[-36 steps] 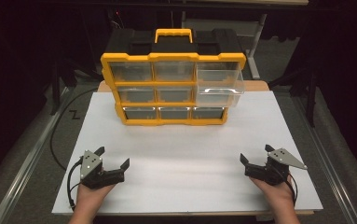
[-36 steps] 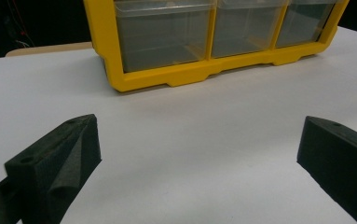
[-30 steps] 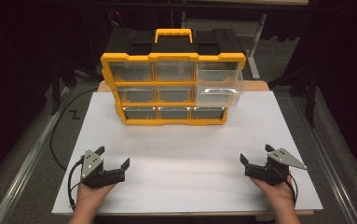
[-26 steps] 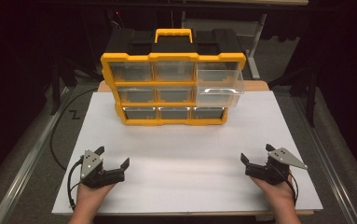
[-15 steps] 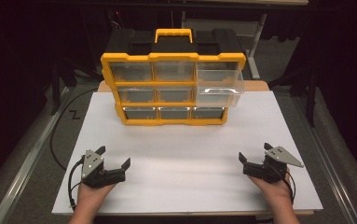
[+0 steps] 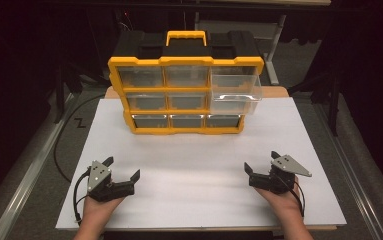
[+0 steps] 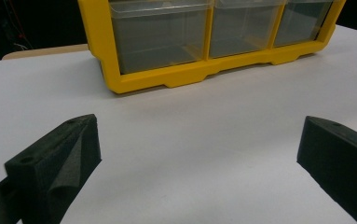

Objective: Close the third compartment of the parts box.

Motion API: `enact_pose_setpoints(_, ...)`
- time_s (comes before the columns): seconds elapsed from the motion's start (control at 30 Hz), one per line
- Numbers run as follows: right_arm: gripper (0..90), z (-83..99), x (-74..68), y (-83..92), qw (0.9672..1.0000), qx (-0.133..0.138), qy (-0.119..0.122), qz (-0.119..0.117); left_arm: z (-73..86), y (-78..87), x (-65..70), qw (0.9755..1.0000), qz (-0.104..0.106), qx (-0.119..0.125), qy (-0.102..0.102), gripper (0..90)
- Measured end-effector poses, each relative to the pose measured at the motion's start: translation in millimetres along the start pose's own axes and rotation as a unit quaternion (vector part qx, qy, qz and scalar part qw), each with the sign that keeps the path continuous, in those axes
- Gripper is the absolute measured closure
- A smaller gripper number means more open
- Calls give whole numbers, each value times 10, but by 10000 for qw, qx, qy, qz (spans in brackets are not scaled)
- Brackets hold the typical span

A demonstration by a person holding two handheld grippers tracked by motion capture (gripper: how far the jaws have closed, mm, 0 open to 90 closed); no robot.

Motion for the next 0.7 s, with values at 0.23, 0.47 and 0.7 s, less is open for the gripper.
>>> enact_pose_setpoints(0.23,8,-89,-86,-73,9999,73,79,-36,0,-8,24,10000,33,2,-45,3)
enact_pose_setpoints(0.47,8,-138,-203,-186,9998,63,115,-148,-24,9,4,10000,2,73,5,3)
enact_pose_setpoints(0.7,14,-188,-264,-194,9995,127,137,-254,-13,5,25,10000,34,55,-32,3)
Point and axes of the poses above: each handheld gripper's, and its own axes: y roughly backward along the jaws, z roughly out of its underside, x roughly to its right, the point moved 10 cm from there along -y, roughly forward along the jaws, and after that the axes turned 10 degrees about y, right-handed, at the moved point
